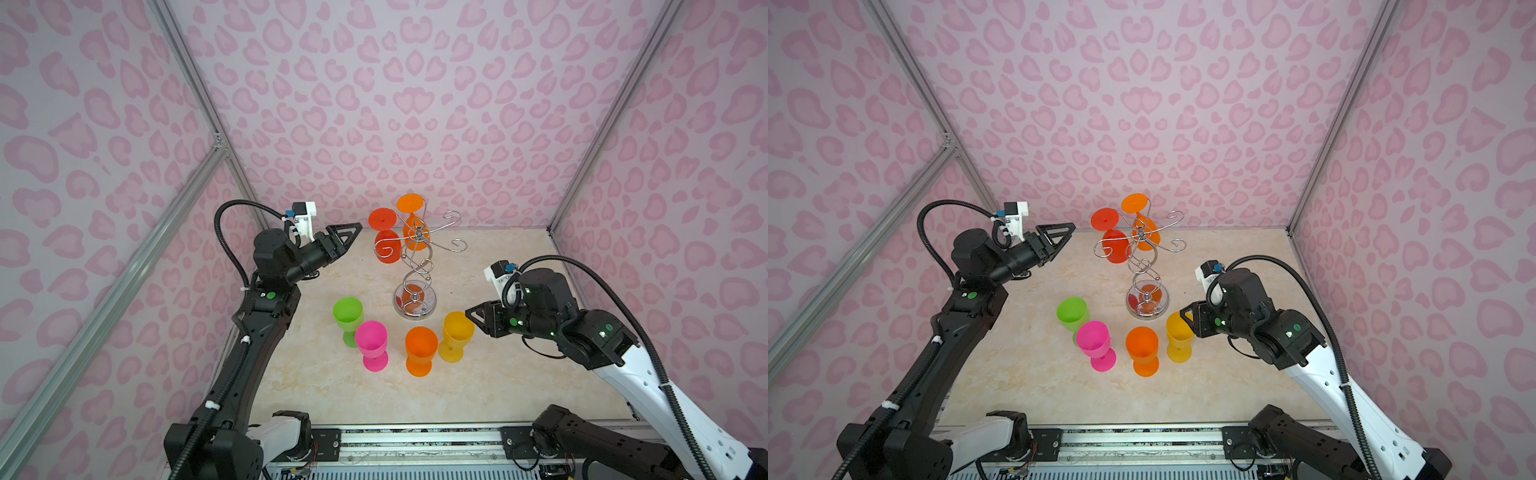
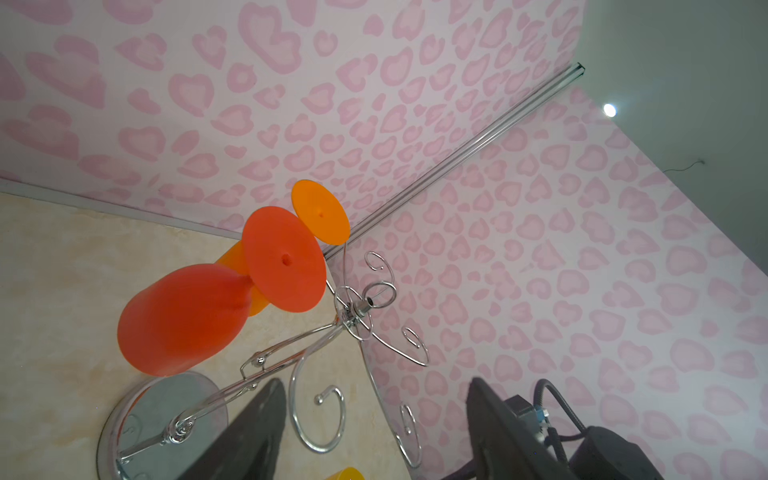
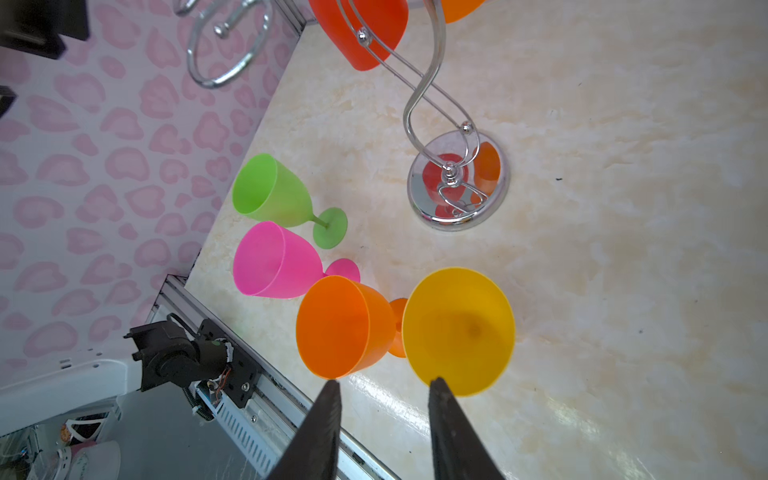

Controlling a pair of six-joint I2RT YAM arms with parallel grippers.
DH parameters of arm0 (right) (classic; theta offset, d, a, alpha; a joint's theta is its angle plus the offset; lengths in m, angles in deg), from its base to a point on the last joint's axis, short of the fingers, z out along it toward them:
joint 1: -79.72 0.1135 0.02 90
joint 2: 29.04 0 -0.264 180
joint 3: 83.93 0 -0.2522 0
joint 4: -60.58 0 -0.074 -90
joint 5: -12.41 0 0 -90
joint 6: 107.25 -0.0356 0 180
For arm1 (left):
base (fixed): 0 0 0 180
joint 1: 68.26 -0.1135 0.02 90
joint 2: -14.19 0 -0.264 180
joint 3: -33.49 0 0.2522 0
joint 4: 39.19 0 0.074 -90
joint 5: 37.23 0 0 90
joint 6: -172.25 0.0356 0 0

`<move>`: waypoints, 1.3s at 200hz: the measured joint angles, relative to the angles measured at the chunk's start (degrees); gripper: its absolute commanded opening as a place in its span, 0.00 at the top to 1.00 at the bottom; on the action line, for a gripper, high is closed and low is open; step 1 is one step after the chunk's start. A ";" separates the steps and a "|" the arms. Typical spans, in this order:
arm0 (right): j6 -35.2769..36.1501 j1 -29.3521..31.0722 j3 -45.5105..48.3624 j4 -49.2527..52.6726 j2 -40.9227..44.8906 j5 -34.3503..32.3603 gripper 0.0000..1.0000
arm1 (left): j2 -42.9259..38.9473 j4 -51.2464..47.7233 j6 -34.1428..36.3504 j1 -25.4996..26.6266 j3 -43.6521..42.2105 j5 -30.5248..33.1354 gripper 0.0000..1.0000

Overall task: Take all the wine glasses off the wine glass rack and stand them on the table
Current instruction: 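Raise the left gripper to the red glass foot while the right withdraws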

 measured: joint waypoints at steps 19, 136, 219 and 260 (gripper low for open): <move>-0.02 -1.25 0.68 -1.03 3.02 -0.20 0.58 | 4.26 0.63 -0.61 -0.13 1.64 -0.31 0.30; -1.77 -12.76 7.50 -4.02 8.90 -0.02 0.59 | 14.14 7.61 -5.20 1.55 3.23 -0.68 0.44; -2.75 -15.52 9.53 -5.77 9.16 2.89 0.59 | 18.25 14.03 -10.23 2.34 4.04 -1.36 0.55; -2.75 -16.11 10.47 -5.95 9.27 3.43 0.59 | 19.30 15.67 -11.96 2.40 4.52 -1.99 0.63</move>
